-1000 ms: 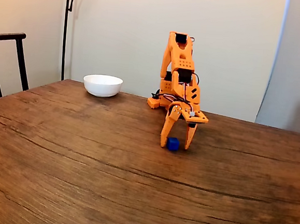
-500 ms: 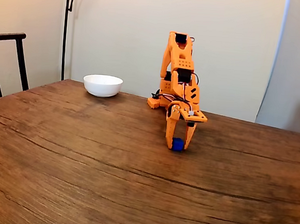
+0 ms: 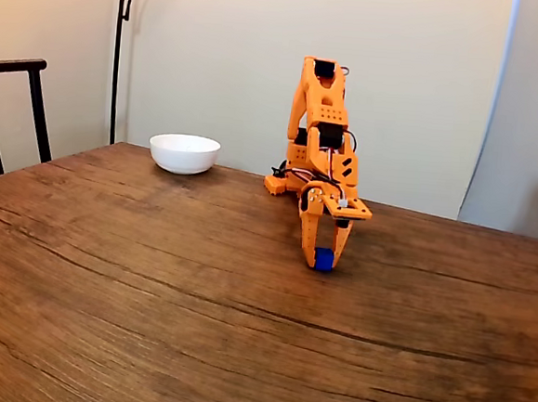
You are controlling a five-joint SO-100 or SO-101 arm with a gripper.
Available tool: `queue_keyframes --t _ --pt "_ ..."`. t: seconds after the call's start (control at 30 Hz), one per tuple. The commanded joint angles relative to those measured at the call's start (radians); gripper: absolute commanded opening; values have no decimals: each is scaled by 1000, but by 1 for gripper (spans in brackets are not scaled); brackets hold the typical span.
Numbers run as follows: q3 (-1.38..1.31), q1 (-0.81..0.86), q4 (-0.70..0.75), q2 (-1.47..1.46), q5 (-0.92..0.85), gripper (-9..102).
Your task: Grasp the cube and drop it in the bowl
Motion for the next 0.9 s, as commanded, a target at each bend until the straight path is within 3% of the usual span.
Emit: queue_keyframes --t 0.0,0.23,0.53,0.63,0.87 --pt "-32 0 6 21 -3 8" --pt "-183 15 66 21 43 8" --pt "-600 120 604 133 196 8" --pt "-687 147 719 164 206 8" --pt "-788 175 761 172 196 8"
